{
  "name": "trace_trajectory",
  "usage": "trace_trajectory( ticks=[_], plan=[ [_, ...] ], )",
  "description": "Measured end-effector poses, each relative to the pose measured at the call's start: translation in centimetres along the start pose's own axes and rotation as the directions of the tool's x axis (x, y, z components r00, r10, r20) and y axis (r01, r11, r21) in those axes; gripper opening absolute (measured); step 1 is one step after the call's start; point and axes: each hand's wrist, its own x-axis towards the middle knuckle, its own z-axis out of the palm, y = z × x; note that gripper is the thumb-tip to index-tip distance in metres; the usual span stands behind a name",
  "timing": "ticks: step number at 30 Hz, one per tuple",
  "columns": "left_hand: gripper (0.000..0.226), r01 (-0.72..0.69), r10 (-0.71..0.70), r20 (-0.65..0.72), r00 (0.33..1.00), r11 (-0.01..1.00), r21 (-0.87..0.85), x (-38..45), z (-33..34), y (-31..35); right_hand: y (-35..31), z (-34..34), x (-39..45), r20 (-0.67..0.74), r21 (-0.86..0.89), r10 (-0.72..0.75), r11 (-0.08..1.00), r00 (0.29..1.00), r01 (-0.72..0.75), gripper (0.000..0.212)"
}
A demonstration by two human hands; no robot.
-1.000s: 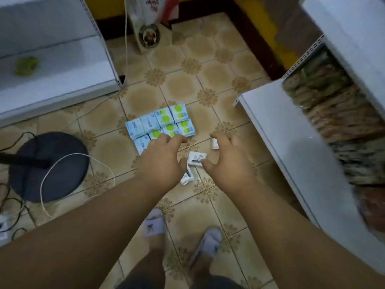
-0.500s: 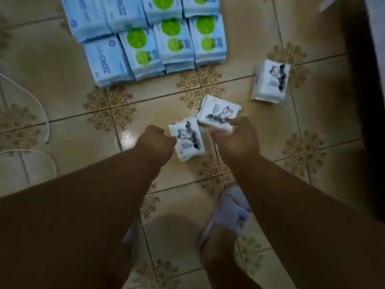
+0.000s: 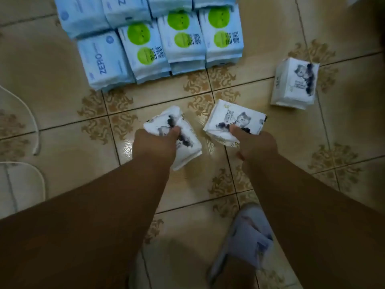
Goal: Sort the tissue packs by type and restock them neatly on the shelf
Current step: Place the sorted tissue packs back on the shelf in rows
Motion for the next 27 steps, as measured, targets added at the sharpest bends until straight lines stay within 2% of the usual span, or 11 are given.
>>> trace_trajectory(
  ticks=[1, 3, 5, 7, 8, 11, 15, 17, 19, 23, 27],
  plan=[
    [0.102, -0.006, 0.005, -0.020, 1.000, 0.998, -0.057, -1.0, -1.7, 1.3, -0.7, -0.8, -1.8, -0.017, 0.041, 0.000, 0.999, 1.000, 0.001, 0.040],
    [0.094, -0.002, 0.000, -0.017, 1.000, 0.989, -0.146, -4.2, -5.3, 4.4, -2.6, -2.7, -6.8, 0.005, 0.117, -0.008, 0.993, 1.000, 0.007, 0.047],
    [0.087, 0.017, -0.017, 0.005, 1.000, 0.978, -0.206, -8.9, -9.1, 8.6, -5.2, -5.2, -13.1, 0.076, 0.172, -0.019, 0.985, 0.997, 0.006, 0.041],
    [0.094, 0.028, -0.020, 0.034, 0.999, 0.966, -0.258, -13.9, -12.9, 13.3, -8.8, -8.2, -20.0, 0.153, 0.234, -0.041, 0.972, 0.987, 0.004, 0.033],
    [0.089, 0.029, -0.011, 0.063, 0.998, 0.955, -0.295, -16.5, -14.8, 15.7, -10.9, -9.9, -23.6, 0.186, 0.268, -0.053, 0.963, 0.981, 0.001, 0.035],
    [0.056, 0.038, 0.029, 0.154, 0.988, 0.908, -0.416, -25.1, -20.3, 23.6, -17.4, -15.2, -34.2, 0.260, 0.344, -0.123, 0.938, 0.958, 0.027, 0.045],
    [0.052, 0.043, 0.119, 0.275, 0.954, 0.855, -0.517, -36.8, -26.1, 33.3, -26.7, -22.3, -47.1, 0.280, 0.488, -0.281, 0.865, 0.918, 0.116, 0.054],
    [0.058, 0.041, 0.175, 0.343, 0.923, 0.842, -0.538, -41.7, -28.6, 37.0, -30.7, -25.3, -53.0, 0.220, 0.548, -0.377, 0.811, 0.900, 0.206, 0.051],
    [0.058, 0.042, 0.246, 0.432, 0.868, 0.830, -0.556, -45.7, -30.2, 40.0, -33.6, -28.3, -58.1, 0.092, 0.595, -0.457, 0.737, 0.885, 0.319, 0.049],
    [0.052, -0.008, 0.393, 0.569, 0.722, 0.827, -0.562, -53.1, -32.3, 44.5, -36.2, -32.8, -67.4, -0.135, 0.659, -0.565, 0.563, 0.814, 0.499, 0.051],
    [0.051, -0.044, 0.506, 0.661, 0.554, 0.810, -0.584, -61.6, -33.1, 47.2, -36.3, -37.9, -74.2, -0.335, 0.694, -0.596, 0.368, 0.729, 0.619, 0.040]
  ],
)
